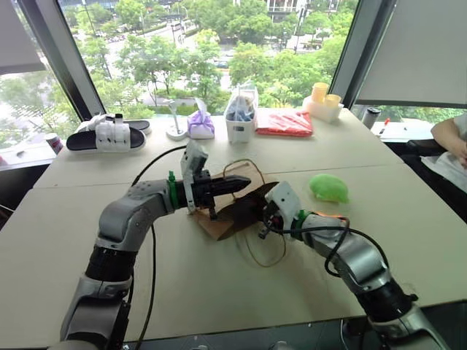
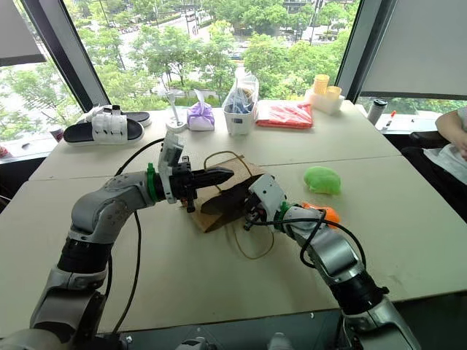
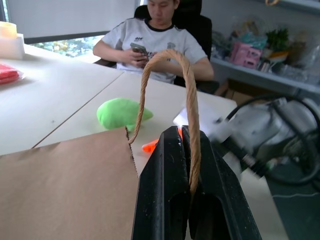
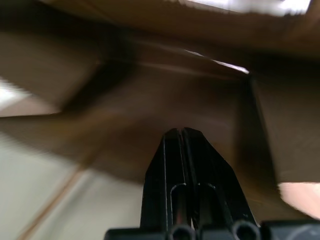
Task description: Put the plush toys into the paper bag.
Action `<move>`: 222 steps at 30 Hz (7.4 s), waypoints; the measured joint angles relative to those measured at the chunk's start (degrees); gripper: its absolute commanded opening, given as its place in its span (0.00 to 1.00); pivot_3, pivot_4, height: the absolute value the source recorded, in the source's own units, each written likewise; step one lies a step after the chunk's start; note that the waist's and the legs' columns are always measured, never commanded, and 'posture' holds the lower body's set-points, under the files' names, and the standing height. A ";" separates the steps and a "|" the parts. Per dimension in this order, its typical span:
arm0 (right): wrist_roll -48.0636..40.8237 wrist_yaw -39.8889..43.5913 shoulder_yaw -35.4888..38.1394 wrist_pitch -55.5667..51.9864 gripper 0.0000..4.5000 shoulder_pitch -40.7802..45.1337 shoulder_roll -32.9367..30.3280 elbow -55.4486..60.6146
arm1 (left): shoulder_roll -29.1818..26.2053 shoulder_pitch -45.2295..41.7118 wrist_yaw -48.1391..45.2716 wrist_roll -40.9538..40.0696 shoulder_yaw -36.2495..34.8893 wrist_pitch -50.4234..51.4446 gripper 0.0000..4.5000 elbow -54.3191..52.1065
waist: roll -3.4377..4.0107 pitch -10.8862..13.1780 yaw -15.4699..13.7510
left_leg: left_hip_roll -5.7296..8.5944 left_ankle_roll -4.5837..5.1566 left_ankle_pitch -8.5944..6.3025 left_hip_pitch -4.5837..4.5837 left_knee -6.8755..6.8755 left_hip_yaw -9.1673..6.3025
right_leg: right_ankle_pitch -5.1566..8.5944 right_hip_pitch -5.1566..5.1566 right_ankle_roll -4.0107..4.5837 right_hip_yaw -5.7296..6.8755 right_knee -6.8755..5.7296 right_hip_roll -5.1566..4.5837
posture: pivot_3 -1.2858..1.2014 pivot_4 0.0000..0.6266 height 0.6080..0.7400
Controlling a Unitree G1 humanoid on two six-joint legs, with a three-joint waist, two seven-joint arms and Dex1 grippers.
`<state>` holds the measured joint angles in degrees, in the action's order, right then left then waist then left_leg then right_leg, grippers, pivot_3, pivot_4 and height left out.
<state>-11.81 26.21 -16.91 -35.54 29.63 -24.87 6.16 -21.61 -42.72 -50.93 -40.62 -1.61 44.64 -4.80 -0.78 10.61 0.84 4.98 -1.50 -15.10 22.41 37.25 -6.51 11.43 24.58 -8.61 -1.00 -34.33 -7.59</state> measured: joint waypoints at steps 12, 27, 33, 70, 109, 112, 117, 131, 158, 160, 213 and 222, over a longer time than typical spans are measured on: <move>5.46 4.89 -2.68 3.53 0.00 -2.45 1.10 -4.06 | 2.30 -8.49 18.10 -9.57 -14.01 5.32 0.01 5.26 | 0.00 0.00 0.05 | 0.02 -0.09 0.05 -0.01 -0.02 0.00 | 0.00 0.01 0.00 -0.01 -0.01 0.01 | 0.52 0.24 1.00; 1.99 10.18 4.08 -7.29 0.00 -3.35 -3.60 13.54 | -0.73 -0.65 12.95 -11.16 -9.22 7.31 0.01 -0.89 | 0.04 0.01 -0.25 | 0.05 -0.09 0.05 0.03 -0.01 -0.04 | 0.00 0.03 0.00 -0.04 0.00 -0.02 | 0.52 0.24 1.00; -7.12 15.12 23.61 -17.85 0.50 -9.30 -16.97 27.28 | -0.70 0.25 10.63 -8.64 -5.82 5.43 0.00 -0.83 | -0.01 -0.01 -1.23 | 0.07 0.25 -0.15 0.01 0.01 0.06 | 0.00 -0.12 0.01 -0.03 0.10 -0.01 | 0.52 0.24 1.00; 11.19 9.47 17.01 8.07 0.18 -16.89 -21.62 2.29 | -0.69 0.32 8.87 -6.04 -3.64 2.27 0.00 -1.07 | -0.03 -0.03 -1.40 | 0.05 0.00 0.00 -0.03 0.09 0.21 | 0.00 -0.16 0.01 -0.07 0.07 0.00 | 0.52 0.24 1.00; 6.07 21.46 -7.27 9.29 0.99 15.14 -3.12 -6.33 | 2.48 -1.12 16.70 -9.96 -8.24 3.45 0.00 0.05 | -0.03 -0.02 0.00 | 0.05 -0.14 0.07 0.01 -0.01 -0.04 | 0.00 0.02 0.00 -0.04 0.00 -0.01 | 0.52 0.24 1.00; 6.24 21.99 -6.94 7.80 0.99 14.97 -3.66 -4.07 | 2.53 -1.15 17.34 -10.15 -8.68 3.70 0.00 0.14 | -0.03 -0.02 -0.07 | 0.06 -0.14 0.07 0.01 -0.01 -0.04 | 0.00 0.02 0.00 -0.04 0.01 -0.01 | 0.52 0.24 1.00; 0.68 22.55 4.51 -2.58 0.99 11.12 -11.00 11.75 | 2.57 -1.49 17.20 -10.29 -8.75 3.69 0.00 1.33 | -0.03 -0.02 -0.72 | 0.09 -0.12 0.06 0.10 0.00 -0.09 | 0.00 0.00 0.00 -0.04 0.07 -0.04 | 0.52 0.24 1.00; 11.80 9.52 13.42 2.00 0.99 4.45 -19.88 -2.96 | 2.66 -1.61 15.28 -9.05 -7.97 3.30 0.00 2.56 | -0.04 -0.02 0.05 | 0.06 -0.11 0.07 0.00 -0.01 0.26 | 0.00 -0.02 0.01 -0.08 0.01 -0.02 | 0.52 0.24 1.00; 25.24 -11.73 7.24 25.55 0.01 22.90 -7.39 -59.02 | 1.82 0.17 14.77 -6.81 -5.91 2.29 0.00 -0.29 | -0.03 -0.02 0.26 | 0.08 -0.20 0.12 0.00 -0.04 0.19 | 0.00 -0.07 0.01 -0.11 0.07 0.00 | 0.52 0.24 1.00; 23.84 -9.51 9.07 22.77 0.01 21.01 -8.20 -52.82 | 1.93 0.16 14.61 -6.56 -5.85 2.11 0.00 -0.23 | -0.03 -0.02 0.21 | 0.08 -0.20 0.12 0.02 -0.06 0.19 | 0.00 -0.05 0.01 -0.10 0.08 0.00 | 0.52 0.24 1.00; 1.99 9.56 14.24 -14.73 1.00 9.23 -8.57 15.27 | 3.41 -0.87 17.63 -4.94 -8.43 -1.30 0.00 2.75 | -0.07 -0.04 -0.24 | 0.07 -0.05 0.02 0.06 -0.11 -0.04 | -0.01 0.06 0.01 -0.05 0.04 -0.01 | 0.52 0.24 1.00; -5.57 9.64 20.90 -25.70 1.00 -11.17 -10.98 29.52 | 3.74 -2.46 17.13 -4.74 -8.50 -2.81 0.00 5.36 | -0.07 -0.04 -0.10 | 0.03 0.12 -0.07 0.00 -0.08 0.04 | 0.00 0.04 0.01 -0.08 0.00 0.00 | 0.52 0.24 1.00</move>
<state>-17.38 35.85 3.98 -61.24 18.47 -35.84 35.67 -17.87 -45.18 -33.80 -45.36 -10.11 41.83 0.56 -0.84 10.57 0.74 5.01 -1.38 -15.16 22.41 37.17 -6.47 11.42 24.61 -8.60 -1.08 -34.33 -7.59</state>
